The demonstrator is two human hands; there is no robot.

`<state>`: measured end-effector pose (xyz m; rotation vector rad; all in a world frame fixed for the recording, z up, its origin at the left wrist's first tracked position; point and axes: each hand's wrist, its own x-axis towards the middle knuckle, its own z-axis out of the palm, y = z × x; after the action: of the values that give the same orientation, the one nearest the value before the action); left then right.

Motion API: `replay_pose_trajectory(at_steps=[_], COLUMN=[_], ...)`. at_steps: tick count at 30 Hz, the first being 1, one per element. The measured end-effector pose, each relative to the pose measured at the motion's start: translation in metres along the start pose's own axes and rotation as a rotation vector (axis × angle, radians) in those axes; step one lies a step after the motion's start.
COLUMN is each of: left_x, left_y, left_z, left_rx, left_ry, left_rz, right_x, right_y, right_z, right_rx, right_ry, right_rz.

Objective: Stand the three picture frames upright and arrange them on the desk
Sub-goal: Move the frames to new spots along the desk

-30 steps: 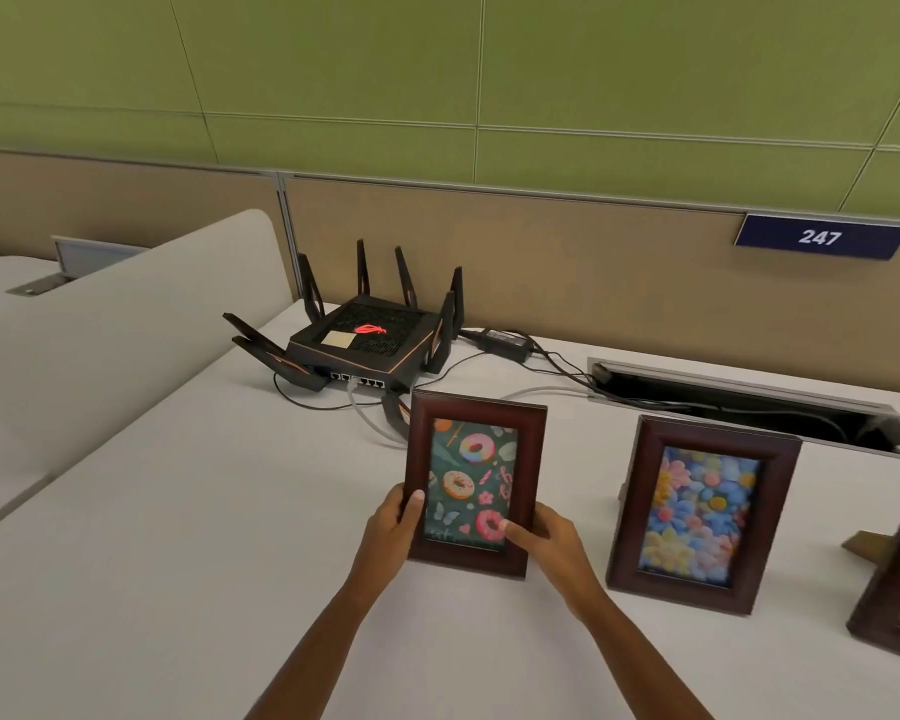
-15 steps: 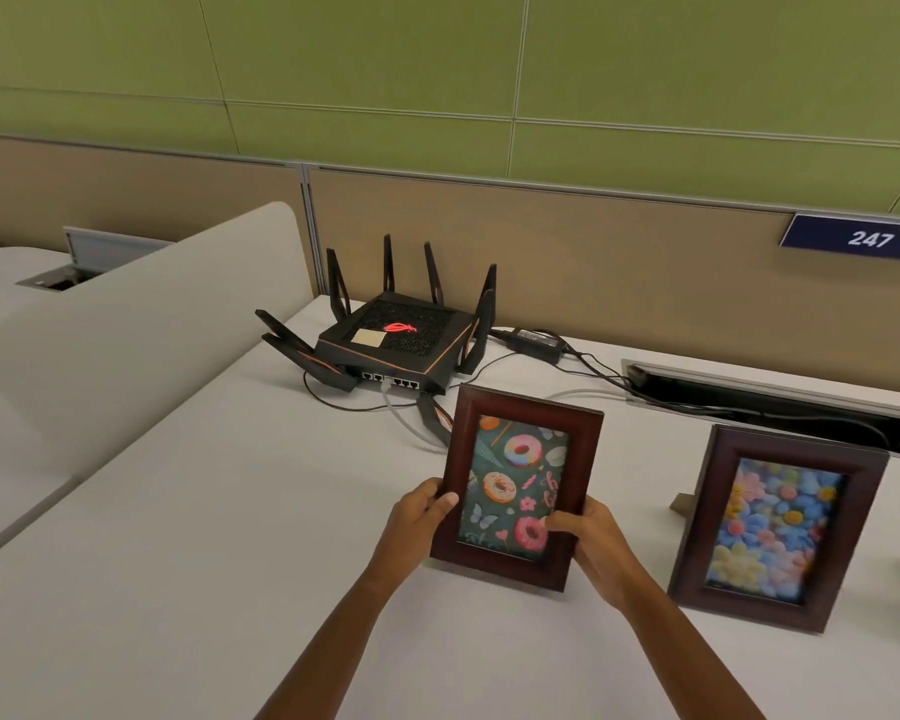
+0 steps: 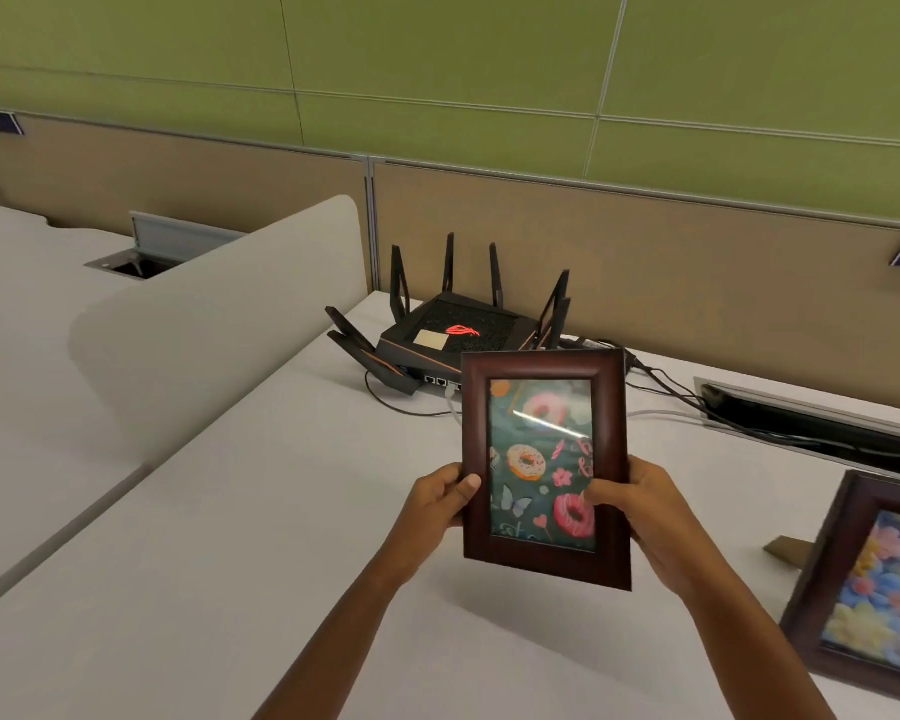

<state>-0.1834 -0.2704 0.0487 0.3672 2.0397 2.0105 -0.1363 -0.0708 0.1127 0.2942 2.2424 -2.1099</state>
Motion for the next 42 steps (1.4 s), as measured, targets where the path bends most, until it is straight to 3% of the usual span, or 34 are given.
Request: replay_pose_trajectory(at_steps=[9, 22, 42], left_x=[0.024, 0.044, 0.062], left_y=[0.011, -0.014, -0.041], left_z=[-0.060, -0.164, -0.199], left_rx=[-0.038, 0.100, 0.267], left_ry=[0.167, 0.452, 0.621], left_rz=[0.097, 0.038, -0.046], right_x=[0.050, 0.142, 0.204], right_y=[-0.018, -0.005, 0.022], right_z=[0.060, 0.165, 0.210], right_rx=[0.016, 0.060, 0.012], right_ry=[-0.036, -0.214, -0.298], right_rz=[-0.075, 0.079, 0.172])
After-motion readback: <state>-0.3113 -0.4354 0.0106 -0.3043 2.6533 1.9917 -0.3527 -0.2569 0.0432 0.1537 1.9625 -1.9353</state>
